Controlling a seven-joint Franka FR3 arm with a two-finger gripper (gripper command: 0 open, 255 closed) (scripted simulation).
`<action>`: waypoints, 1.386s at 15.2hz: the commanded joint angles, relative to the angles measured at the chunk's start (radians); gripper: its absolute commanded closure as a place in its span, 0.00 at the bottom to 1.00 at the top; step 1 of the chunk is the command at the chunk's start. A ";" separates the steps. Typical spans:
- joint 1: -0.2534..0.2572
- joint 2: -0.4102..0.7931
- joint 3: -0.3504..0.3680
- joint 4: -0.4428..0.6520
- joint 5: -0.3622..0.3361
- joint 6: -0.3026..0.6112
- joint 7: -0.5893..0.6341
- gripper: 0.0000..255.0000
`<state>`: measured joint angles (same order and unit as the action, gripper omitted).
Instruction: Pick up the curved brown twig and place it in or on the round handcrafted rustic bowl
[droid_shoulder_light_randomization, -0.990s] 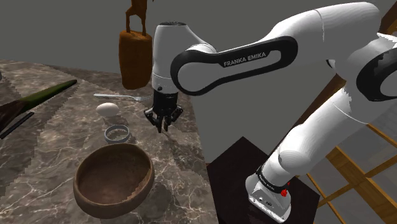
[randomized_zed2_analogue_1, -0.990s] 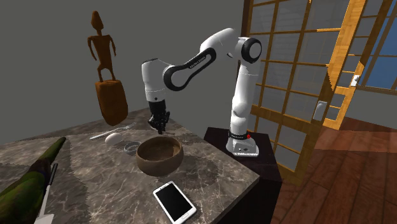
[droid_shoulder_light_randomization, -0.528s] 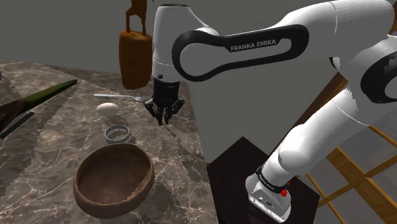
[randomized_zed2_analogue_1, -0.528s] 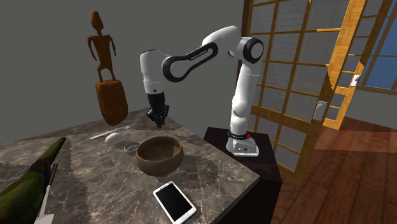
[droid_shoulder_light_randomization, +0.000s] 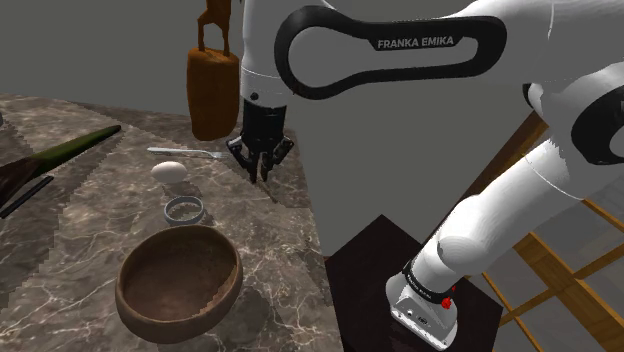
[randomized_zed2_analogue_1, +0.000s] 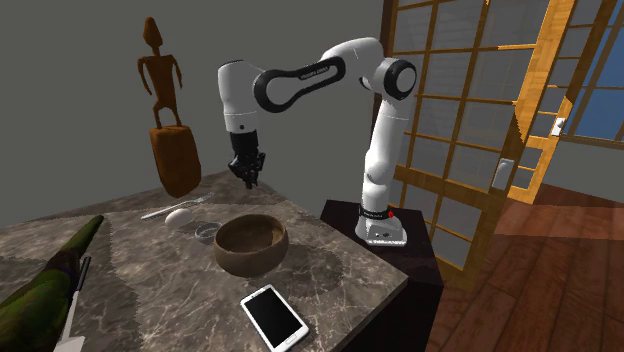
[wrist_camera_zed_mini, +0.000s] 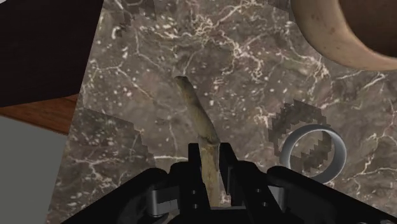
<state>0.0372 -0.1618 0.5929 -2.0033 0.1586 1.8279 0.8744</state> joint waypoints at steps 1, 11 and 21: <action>-0.001 -0.005 -0.003 0.023 0.001 -0.028 -0.001 1.00; -0.005 -0.005 -0.010 0.146 -0.004 -0.151 0.008 1.00; 0.105 0.156 0.162 0.287 -0.083 -0.135 0.309 1.00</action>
<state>0.1293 -0.0235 0.7388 -1.7295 0.0871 1.6900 1.1499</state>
